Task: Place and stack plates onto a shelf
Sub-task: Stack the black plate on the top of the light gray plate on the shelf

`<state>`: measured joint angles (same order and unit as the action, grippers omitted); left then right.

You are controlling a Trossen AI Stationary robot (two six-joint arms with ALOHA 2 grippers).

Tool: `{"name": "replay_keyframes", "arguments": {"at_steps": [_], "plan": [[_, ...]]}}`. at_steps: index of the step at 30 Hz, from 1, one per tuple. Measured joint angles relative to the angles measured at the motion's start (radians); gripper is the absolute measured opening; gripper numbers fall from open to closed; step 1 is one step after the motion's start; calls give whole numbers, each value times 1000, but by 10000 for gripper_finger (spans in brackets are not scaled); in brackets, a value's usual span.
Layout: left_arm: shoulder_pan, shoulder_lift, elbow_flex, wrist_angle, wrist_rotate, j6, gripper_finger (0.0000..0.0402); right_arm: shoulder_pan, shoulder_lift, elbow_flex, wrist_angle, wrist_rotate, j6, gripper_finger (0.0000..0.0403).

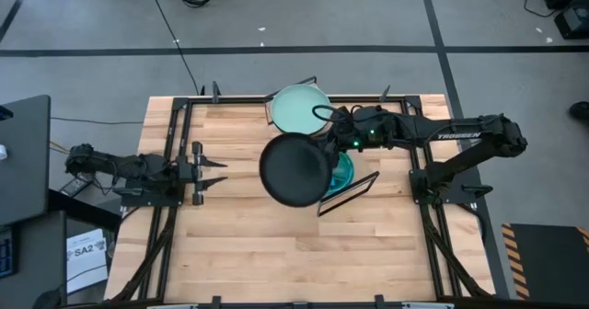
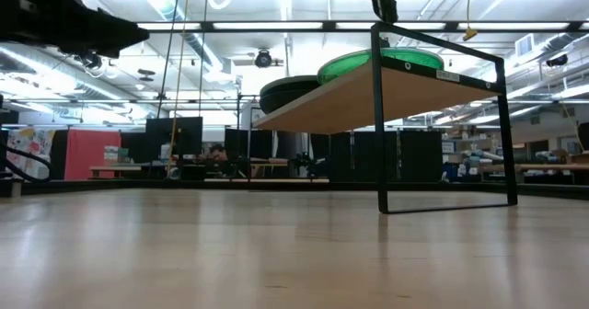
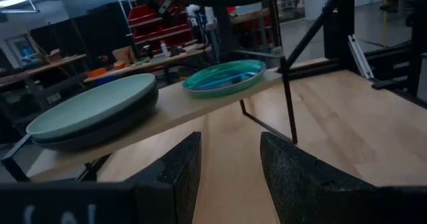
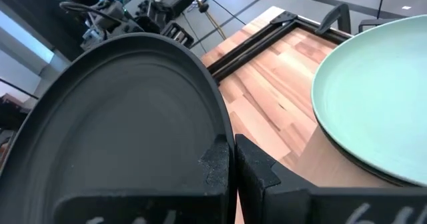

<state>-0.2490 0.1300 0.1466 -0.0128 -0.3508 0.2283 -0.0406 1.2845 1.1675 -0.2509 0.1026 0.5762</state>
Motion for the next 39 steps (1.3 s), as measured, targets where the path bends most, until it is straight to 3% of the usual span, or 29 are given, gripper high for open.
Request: {"name": "replay_keyframes", "arguments": {"at_steps": [13,23,29,39], "plan": [[206,-3,-15,11,250,-14,160,-42,0,0,2,-26,-3,16],[298,-2,-138,191,319,-43,160,-67,0,0,2,-26,-3,16],[339,0,-138,180,374,-65,160,-68,0,0,2,-26,-3,17],[366,0,-138,139,368,-60,160,-127,0,0,2,-27,-3,17]]}}
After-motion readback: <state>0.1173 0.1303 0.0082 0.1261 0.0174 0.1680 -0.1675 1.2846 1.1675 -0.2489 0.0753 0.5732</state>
